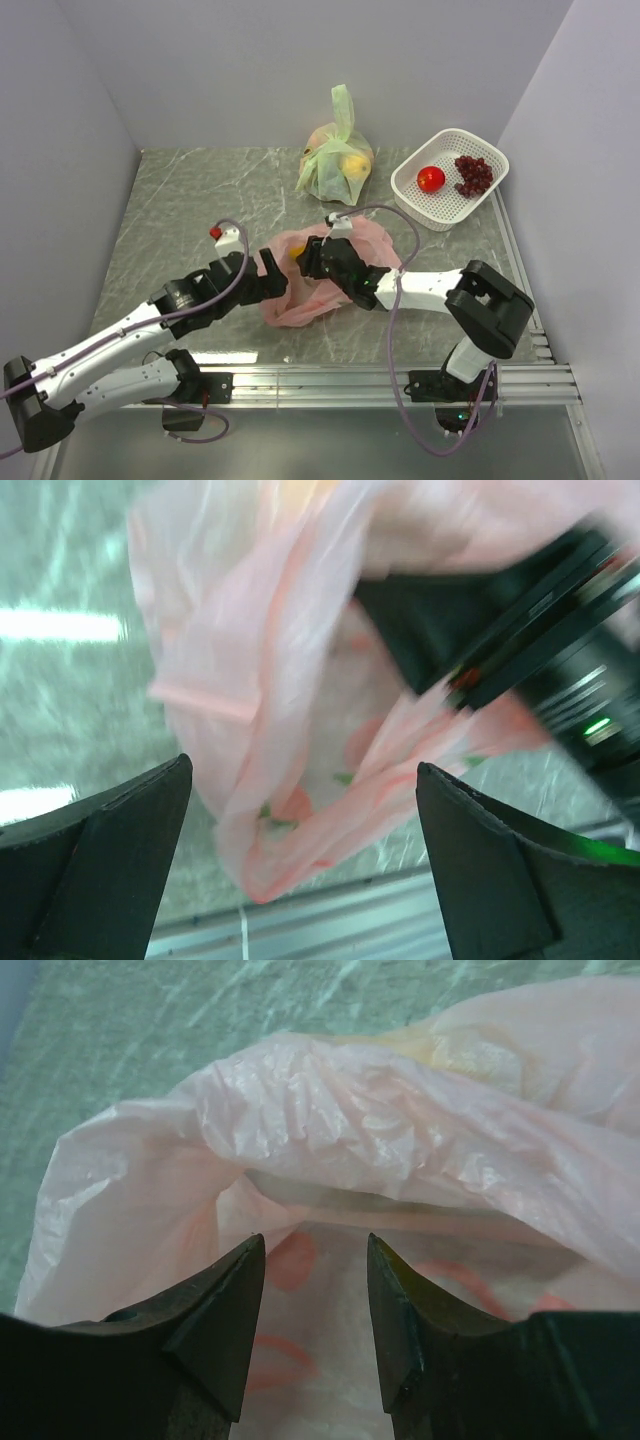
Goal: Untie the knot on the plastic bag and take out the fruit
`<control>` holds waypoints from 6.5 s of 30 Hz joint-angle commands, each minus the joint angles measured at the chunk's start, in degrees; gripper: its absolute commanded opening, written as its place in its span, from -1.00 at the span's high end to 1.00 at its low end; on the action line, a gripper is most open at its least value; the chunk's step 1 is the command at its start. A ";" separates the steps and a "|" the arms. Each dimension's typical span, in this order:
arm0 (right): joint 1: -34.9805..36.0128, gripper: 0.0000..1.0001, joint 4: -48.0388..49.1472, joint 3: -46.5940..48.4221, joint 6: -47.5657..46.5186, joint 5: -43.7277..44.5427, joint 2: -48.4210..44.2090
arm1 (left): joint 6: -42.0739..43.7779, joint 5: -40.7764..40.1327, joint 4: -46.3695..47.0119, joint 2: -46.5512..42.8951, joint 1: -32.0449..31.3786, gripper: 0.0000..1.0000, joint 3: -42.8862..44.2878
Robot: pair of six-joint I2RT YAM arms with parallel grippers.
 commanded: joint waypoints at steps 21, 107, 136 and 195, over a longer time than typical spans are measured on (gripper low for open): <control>-1.18 -0.86 -13.73 0.98 -3.40 8.62 -4.04 | 31.29 0.34 9.73 36.52 9.62 -0.72 23.63; -4.17 -0.77 -11.00 19.43 -1.11 -6.23 18.02 | -2.90 18.53 39.26 28.26 16.39 0.99 -14.59; -4.17 -0.82 -16.10 13.27 -31.43 -11.33 4.12 | -0.79 12.38 32.32 21.06 17.89 0.99 -13.19; -3.82 0.73 -17.32 9.85 -38.20 -30.30 -10.17 | 7.99 6.84 19.75 15.52 21.05 0.90 -2.82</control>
